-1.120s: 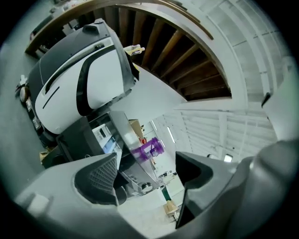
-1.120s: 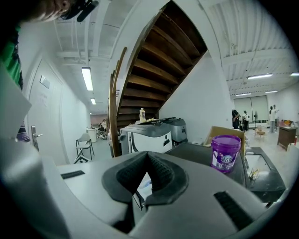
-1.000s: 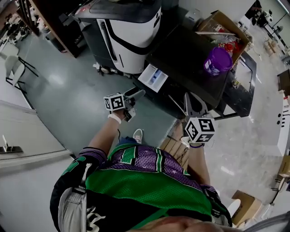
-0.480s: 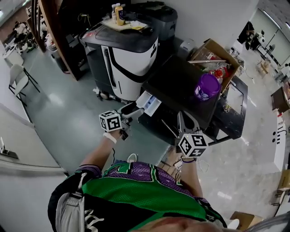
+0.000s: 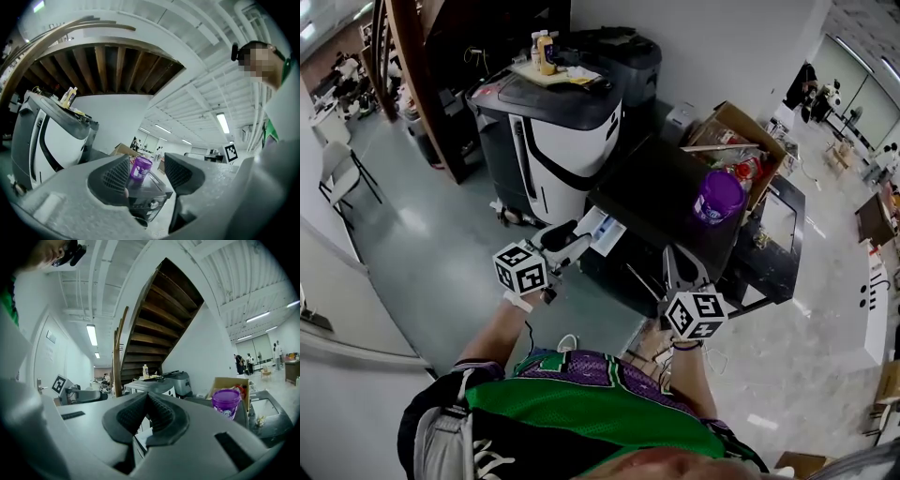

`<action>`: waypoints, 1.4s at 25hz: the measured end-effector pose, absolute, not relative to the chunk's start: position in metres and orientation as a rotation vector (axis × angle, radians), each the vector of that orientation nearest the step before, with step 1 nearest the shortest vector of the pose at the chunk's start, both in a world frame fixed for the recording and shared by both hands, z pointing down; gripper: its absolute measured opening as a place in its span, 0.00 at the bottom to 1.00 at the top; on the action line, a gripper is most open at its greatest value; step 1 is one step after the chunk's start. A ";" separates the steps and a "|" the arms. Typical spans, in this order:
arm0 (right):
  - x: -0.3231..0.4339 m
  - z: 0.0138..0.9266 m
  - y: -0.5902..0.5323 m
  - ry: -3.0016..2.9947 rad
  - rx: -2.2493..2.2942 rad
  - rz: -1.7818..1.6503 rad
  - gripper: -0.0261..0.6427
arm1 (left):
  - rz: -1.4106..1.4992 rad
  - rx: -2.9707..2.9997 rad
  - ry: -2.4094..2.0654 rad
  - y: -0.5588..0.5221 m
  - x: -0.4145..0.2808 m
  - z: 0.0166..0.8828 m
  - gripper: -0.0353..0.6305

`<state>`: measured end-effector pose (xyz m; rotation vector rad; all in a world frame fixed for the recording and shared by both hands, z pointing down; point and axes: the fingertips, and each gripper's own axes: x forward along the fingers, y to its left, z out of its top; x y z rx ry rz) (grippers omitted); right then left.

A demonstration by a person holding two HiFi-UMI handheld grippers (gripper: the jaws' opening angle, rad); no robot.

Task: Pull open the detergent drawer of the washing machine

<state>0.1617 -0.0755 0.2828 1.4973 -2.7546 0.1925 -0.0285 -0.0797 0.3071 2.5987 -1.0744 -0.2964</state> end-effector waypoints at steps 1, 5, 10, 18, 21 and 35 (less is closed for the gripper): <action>0.163 0.281 -0.075 -2.757 1.498 0.187 0.04 | -0.281 2.613 -1.092 -0.078 -0.028 0.303 0.40; 0.165 0.271 -0.071 -2.766 1.501 0.164 0.04 | -0.230 2.653 -1.166 -0.071 -0.029 0.288 0.34; 0.163 0.265 -0.071 -2.777 1.506 0.139 0.04 | -0.172 2.710 -1.246 -0.068 -0.028 0.272 0.33; 0.157 0.259 -0.073 -2.791 1.499 0.127 0.04 | -0.122 2.755 -1.346 -0.067 -0.031 0.257 0.29; 0.154 0.259 -0.072 -2.794 1.494 0.118 0.04 | -0.108 2.758 -1.375 -0.067 -0.033 0.257 0.27; 0.148 0.255 -0.077 -2.796 1.483 0.090 0.04 | -0.061 2.736 -1.505 -0.069 -0.040 0.261 0.08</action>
